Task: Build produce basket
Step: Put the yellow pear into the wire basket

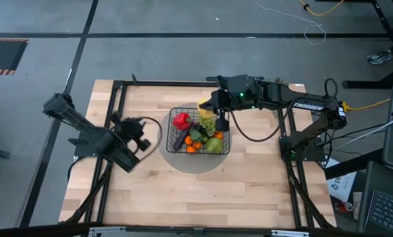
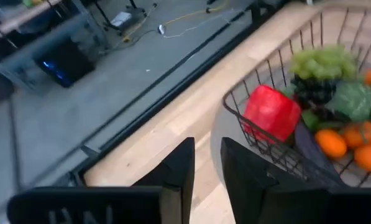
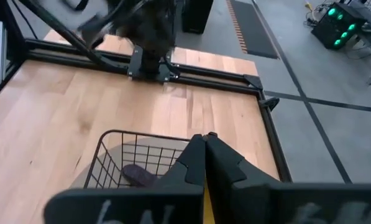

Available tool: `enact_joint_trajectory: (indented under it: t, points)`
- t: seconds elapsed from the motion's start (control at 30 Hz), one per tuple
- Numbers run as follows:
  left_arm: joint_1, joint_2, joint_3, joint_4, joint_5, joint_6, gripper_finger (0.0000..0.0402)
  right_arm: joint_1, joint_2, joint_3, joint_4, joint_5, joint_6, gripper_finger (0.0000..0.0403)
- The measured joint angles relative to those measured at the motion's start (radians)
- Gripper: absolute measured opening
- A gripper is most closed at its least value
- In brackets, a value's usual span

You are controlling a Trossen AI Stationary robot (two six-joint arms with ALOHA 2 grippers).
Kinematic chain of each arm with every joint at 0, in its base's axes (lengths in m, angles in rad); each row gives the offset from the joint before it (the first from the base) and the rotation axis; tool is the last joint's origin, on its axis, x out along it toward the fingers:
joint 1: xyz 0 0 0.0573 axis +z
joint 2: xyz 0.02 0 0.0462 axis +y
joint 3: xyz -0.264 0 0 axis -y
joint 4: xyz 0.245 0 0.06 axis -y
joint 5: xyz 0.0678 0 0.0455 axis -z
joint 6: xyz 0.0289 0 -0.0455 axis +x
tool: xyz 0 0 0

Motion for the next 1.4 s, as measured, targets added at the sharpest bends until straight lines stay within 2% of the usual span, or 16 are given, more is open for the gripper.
enact_joint_trajectory:
  t: [0.17,0.27,0.33,0.43,0.6,0.73,0.93,1.2,1.27,1.4]
  points:
    - [0.001,-0.221,-0.114,0.019,-0.01,-0.099,0.0057,0.0,0.0,0.0,0.0,0.0,0.0,0.0]
    - [0.001,-0.366,-0.228,0.119,-0.018,-0.126,0.004,-0.001,0.0,0.0,0.002,0.0,0.0,0.0]
    - [0.001,-0.456,-0.314,0.247,-0.039,-0.117,0.0026,-0.002,0.0,0.0,0.006,0.0,-0.003,0.0]
    - [0.001,-0.576,-0.43,0.474,-0.055,0.007,0.0005,-0.009,0.0,0.0,0.007,-0.001,-0.024,0.0]
    - [0.003,-0.694,-0.544,0.79,-0.027,0.393,0.0004,-0.031,0.0,0.0,0.014,-0.003,-0.026,0.0]
    - [0.014,-0.778,-0.59,0.927,0.047,0.62,0.0001,-0.052,0.0,0.0,0.014,-0.02,-0.032,0.0]
    - [0.043,-0.891,-0.71,1.149,0.187,0.855,0.0001,-0.081,0.04,0.002,0.019,-0.187,-0.045,0.0]
    - [0.11,-0.996,-0.901,1.581,0.583,1.277,0.0,-0.08,0.097,0.001,0.023,-0.201,-0.052,0.0]
    - [0.136,-1.005,-0.93,1.617,0.618,1.316,0.0,-0.08,0.097,0.001,0.022,-0.201,-0.052,0.0]
    - [0.192,-1.016,-0.976,1.626,0.63,1.291,0.0,-0.08,0.097,0.001,0.023,-0.201,-0.052,0.0]
